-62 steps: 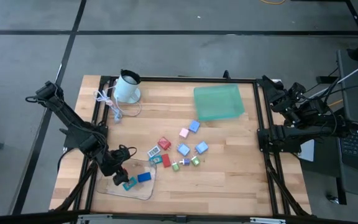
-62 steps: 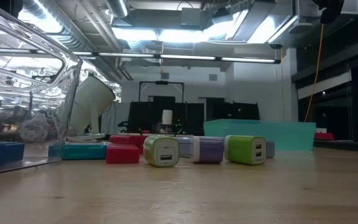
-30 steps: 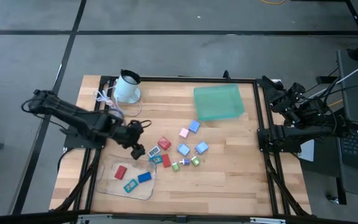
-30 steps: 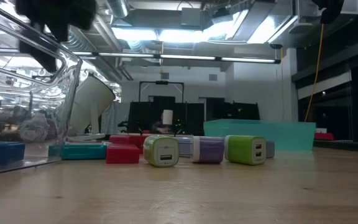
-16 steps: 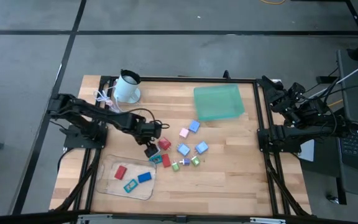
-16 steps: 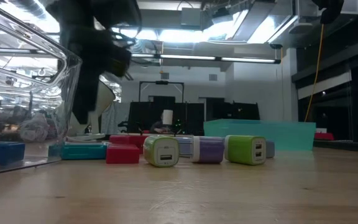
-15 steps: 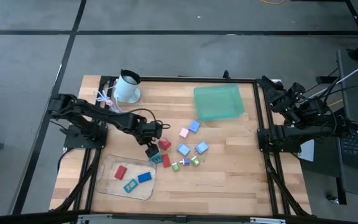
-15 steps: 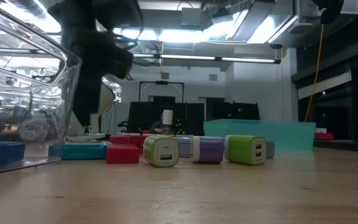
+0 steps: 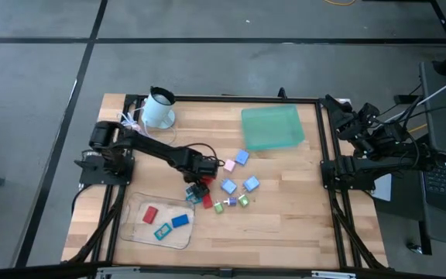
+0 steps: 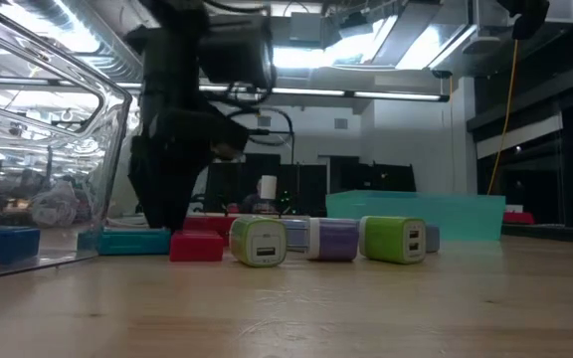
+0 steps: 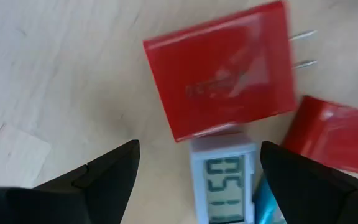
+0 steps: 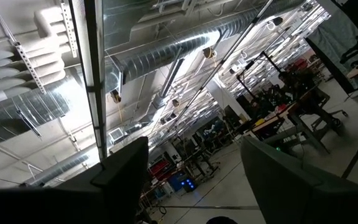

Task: Pick & Place Office items
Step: Put the white digital clock into the transparent bin

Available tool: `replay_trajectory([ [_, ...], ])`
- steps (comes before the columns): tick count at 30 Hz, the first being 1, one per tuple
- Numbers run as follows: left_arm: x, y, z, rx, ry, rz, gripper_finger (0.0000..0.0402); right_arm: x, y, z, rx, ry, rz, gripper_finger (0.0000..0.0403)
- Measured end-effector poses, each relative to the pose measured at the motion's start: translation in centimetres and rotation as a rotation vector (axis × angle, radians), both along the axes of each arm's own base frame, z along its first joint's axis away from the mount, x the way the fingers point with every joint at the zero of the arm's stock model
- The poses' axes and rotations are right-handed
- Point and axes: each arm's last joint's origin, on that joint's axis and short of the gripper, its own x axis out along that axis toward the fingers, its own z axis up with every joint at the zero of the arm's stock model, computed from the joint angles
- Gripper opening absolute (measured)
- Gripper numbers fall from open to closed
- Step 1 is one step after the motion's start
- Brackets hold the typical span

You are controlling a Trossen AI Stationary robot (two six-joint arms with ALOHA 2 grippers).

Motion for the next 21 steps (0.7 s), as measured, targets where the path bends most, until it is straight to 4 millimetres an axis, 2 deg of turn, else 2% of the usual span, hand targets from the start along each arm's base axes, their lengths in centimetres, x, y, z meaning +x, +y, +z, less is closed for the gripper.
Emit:
replay_trajectory([
  [6,0.7,-0.3,-1.5,0.017,0.102,-0.027,0.0318,0.0,0.0,-0.1,-0.001,0.008,0.001,0.0261],
  [11,0.7,-0.5,-1.9,0.022,0.121,-0.031,0.0281,0.1,0.0,-0.2,-0.004,0.025,0.003,0.0261],
  [15,0.6,-0.5,-2.0,0.013,0.126,-0.015,0.0222,0.2,0.0,-0.2,-0.005,0.033,0.003,0.0261],
  [21,0.4,-0.2,-1.9,-0.042,0.136,0.002,0.0106,0.2,0.0,-0.2,-0.007,0.035,0.002,0.0261],
])
